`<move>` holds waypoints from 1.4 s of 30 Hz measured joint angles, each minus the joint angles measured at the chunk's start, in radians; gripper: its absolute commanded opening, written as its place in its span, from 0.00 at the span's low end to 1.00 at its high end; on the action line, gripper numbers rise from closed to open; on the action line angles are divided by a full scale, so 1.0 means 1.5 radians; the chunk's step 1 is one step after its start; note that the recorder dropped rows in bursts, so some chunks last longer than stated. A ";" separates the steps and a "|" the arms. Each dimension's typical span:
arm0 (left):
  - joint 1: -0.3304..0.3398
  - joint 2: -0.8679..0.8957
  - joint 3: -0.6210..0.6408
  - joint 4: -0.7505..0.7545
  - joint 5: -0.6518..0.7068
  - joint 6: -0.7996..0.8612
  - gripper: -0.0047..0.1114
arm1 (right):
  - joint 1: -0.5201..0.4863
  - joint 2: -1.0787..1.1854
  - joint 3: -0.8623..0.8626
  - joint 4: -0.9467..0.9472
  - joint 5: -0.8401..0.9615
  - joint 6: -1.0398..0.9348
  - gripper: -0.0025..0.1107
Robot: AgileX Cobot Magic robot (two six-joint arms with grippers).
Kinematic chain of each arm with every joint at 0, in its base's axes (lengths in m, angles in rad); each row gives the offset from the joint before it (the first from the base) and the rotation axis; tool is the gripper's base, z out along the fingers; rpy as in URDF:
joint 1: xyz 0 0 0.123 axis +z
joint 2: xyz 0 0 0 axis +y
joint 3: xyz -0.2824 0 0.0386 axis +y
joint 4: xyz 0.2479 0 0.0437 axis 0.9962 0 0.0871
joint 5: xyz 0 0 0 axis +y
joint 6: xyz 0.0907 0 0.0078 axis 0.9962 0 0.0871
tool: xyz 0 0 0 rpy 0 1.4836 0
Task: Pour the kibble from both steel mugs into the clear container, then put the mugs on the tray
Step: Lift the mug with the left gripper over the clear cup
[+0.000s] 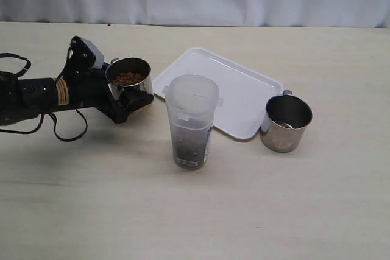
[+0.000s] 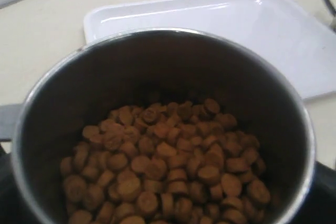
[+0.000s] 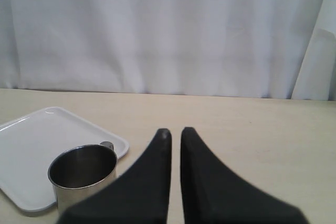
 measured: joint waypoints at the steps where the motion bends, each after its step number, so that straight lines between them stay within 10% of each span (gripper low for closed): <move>1: 0.003 -0.016 0.000 0.023 0.002 -0.033 0.05 | 0.000 0.000 0.000 0.000 0.000 0.000 0.06; 15: 0.004 -0.366 0.079 0.234 0.285 -0.371 0.04 | 0.000 0.000 0.000 0.000 0.000 0.000 0.06; 31: -0.394 -0.516 0.066 0.240 0.786 -0.361 0.04 | 0.000 0.000 0.000 0.000 0.000 0.000 0.06; 42: -0.484 -0.429 0.002 0.240 0.933 -0.306 0.04 | 0.000 0.000 0.000 0.000 0.000 0.000 0.06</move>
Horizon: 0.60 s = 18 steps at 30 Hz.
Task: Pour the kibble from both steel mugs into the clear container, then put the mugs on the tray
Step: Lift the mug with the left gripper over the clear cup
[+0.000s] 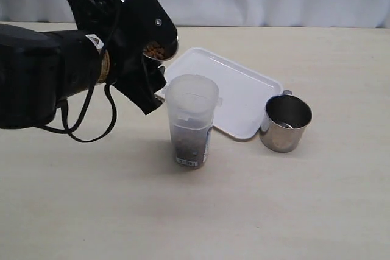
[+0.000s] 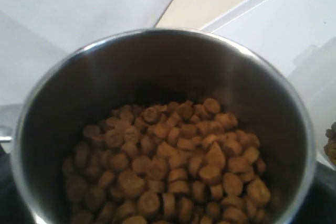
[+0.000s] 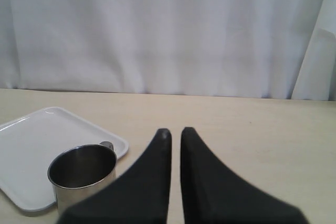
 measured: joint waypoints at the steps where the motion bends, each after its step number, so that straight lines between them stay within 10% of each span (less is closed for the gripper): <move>1: -0.001 0.008 -0.007 0.000 0.006 0.003 0.04 | 0.000 0.000 0.000 0.000 0.000 0.000 0.06; 18: -0.041 0.034 -0.020 0.062 0.054 0.126 0.04 | 0.000 0.000 0.000 0.000 0.000 0.000 0.06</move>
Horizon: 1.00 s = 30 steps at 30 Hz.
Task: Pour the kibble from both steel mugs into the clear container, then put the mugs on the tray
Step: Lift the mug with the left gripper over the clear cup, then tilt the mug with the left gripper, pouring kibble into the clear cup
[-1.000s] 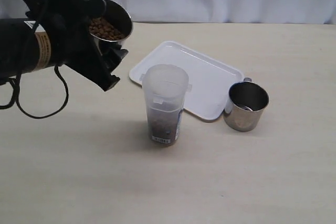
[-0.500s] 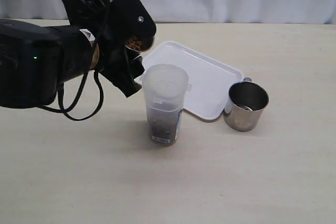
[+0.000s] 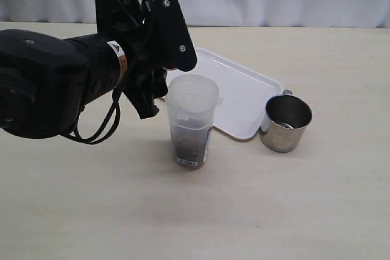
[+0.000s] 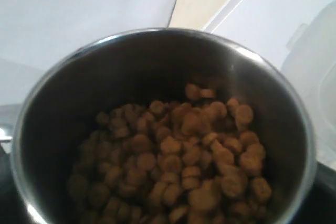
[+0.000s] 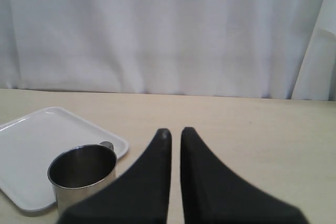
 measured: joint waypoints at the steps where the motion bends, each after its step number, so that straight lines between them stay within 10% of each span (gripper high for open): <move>1: 0.000 0.000 0.000 0.011 0.000 0.000 0.04 | 0.000 0.000 0.000 0.000 0.000 0.000 0.06; 30: 0.000 0.051 0.000 0.159 -0.004 0.136 0.04 | 0.000 0.000 0.000 0.000 0.000 0.000 0.06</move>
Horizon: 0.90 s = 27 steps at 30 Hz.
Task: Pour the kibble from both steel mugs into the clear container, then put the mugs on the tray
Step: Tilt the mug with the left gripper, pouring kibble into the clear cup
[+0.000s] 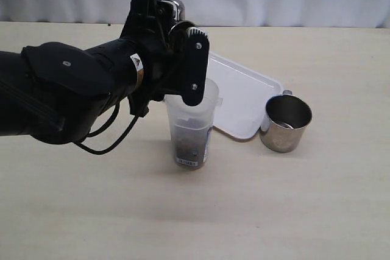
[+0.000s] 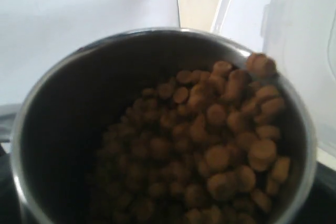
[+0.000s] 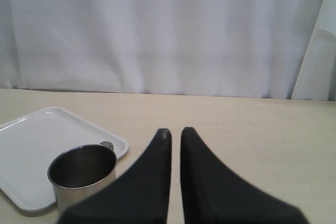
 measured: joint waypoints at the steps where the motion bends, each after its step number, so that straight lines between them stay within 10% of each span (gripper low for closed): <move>1: 0.000 0.000 0.000 0.000 0.000 0.005 0.04 | 0.000 0.000 0.000 0.000 0.000 0.000 0.06; 27: 0.000 0.002 -0.005 0.002 0.000 0.125 0.04 | 0.000 0.000 0.000 0.000 0.000 0.000 0.06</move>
